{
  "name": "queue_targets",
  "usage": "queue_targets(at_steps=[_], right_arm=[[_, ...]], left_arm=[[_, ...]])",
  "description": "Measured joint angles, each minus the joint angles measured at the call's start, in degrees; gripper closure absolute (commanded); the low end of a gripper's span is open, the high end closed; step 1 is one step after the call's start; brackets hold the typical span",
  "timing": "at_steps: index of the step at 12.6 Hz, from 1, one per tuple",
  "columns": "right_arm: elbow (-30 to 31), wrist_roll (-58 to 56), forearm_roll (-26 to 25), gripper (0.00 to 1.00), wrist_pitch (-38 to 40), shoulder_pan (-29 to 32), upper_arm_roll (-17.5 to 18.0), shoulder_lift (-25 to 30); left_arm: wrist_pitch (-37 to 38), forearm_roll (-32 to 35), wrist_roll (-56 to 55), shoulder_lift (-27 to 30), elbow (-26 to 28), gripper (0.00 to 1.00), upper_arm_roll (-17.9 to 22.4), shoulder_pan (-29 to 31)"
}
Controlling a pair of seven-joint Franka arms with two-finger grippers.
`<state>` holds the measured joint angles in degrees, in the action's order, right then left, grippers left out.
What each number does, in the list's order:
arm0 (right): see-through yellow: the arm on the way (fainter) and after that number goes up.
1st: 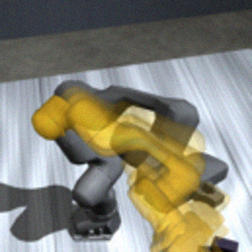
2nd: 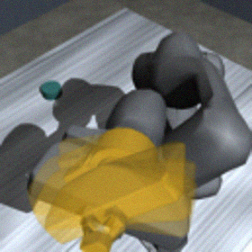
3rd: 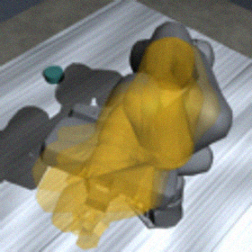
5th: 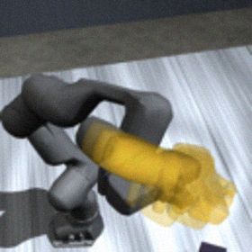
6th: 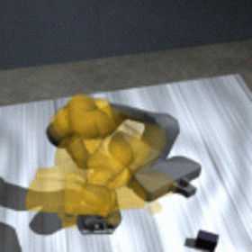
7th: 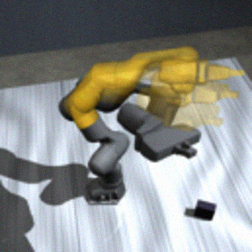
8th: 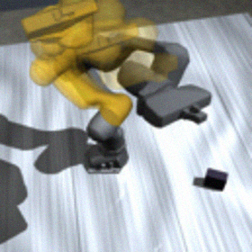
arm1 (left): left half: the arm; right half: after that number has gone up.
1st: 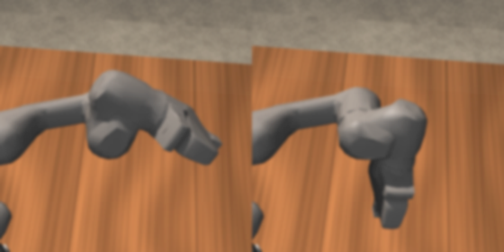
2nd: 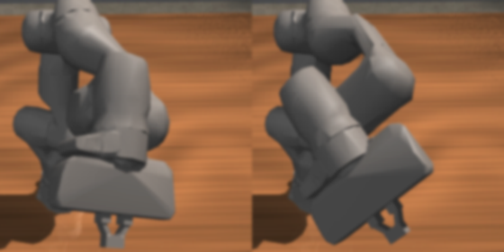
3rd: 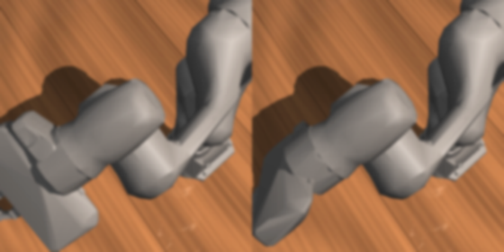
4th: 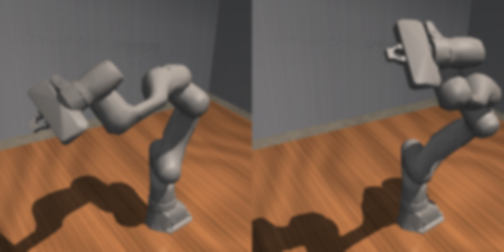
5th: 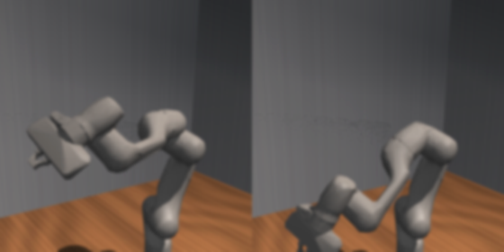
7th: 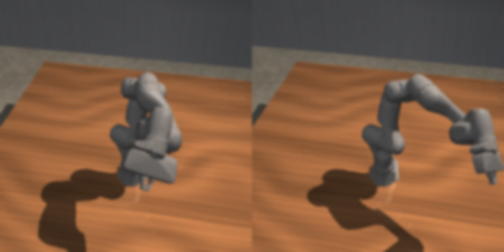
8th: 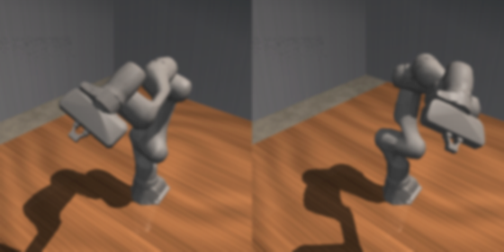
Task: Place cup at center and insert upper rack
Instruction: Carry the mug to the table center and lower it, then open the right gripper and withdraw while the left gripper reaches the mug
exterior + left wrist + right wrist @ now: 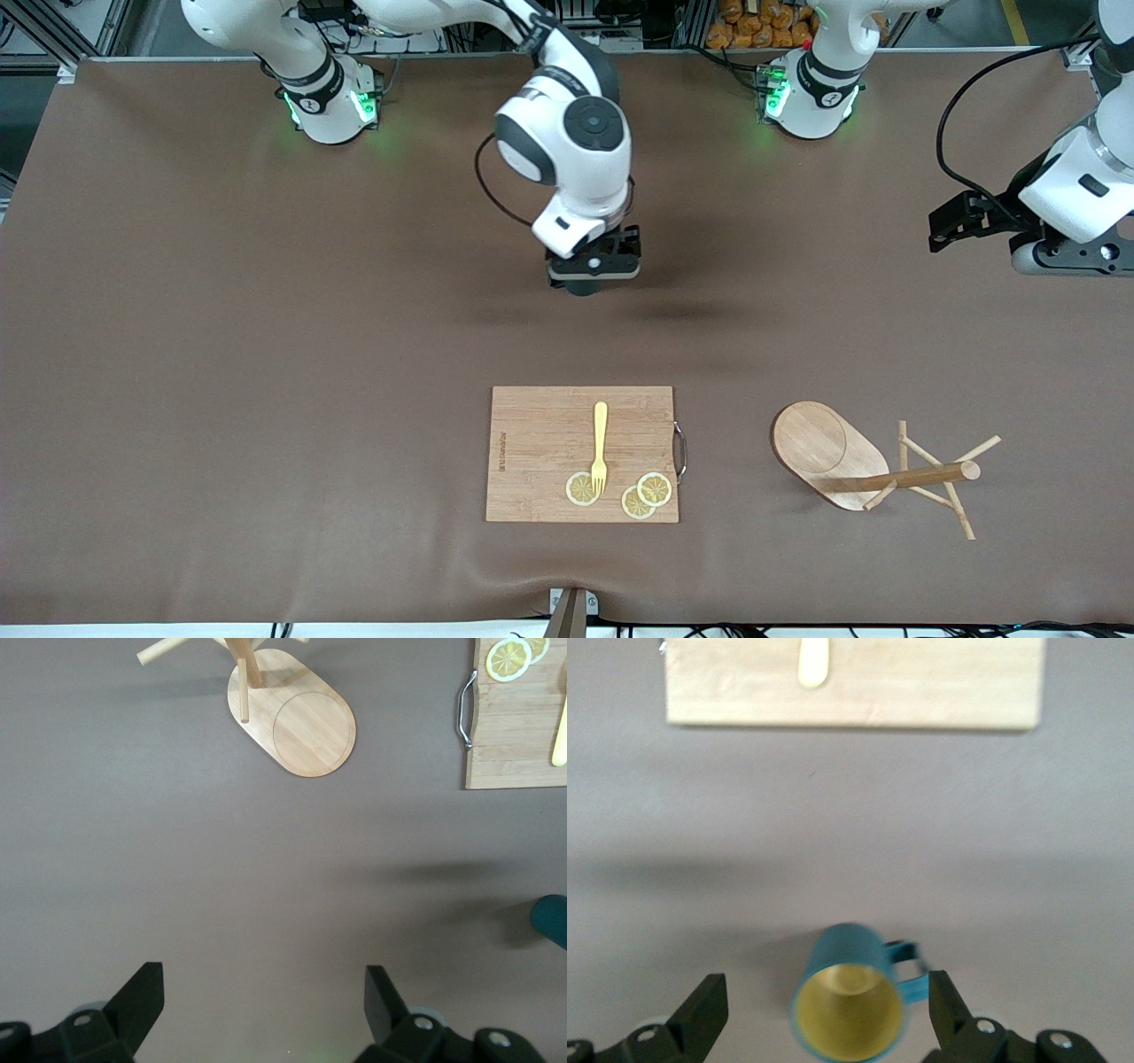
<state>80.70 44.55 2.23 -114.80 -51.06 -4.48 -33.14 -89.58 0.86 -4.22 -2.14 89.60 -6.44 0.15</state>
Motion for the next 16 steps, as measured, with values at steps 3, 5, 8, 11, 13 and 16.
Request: queue_targets(at_steps=[3,5,8,11,13,16], right_arm=[[0.06,-11.51,0.03,0.0,2.68,8.74,-0.21,1.17],[0.2,-17.89,0.05,0.0,3.63,14.36,-0.21,1.17],[0.63,-25.17,0.01,0.0,3.87,20.5,-0.22,1.16],[1.18,-34.59,0.01,0.0,4.82,27.1,-0.28,1.19],[1.34,-39.82,0.01,0.0,5.66,32.12,-0.3,1.68],[3.34,-48.87,0.04,0.0,6.21,39.96,-0.28,5.37]], left_arm=[[-0.35,0.0,-6.41,-0.37,-0.79,0.0,-1.71,-1.98],[-0.78,0.0,-11.97,-1.55,-2.27,0.0,-2.13,-4.96],[-2.24,0.0,-19.56,-3.72,-4.16,0.0,-2.31,-9.67],[-5.89,0.0,-24.41,-6.49,-4.46,0.0,-2.36,-14.15],[-8.43,0.0,-28.67,-8.87,-4.52,0.0,-2.41,-17.86],[-11.84,1.02,-37.42,-11.81,-4.69,0.0,-2.41,-24.43]])
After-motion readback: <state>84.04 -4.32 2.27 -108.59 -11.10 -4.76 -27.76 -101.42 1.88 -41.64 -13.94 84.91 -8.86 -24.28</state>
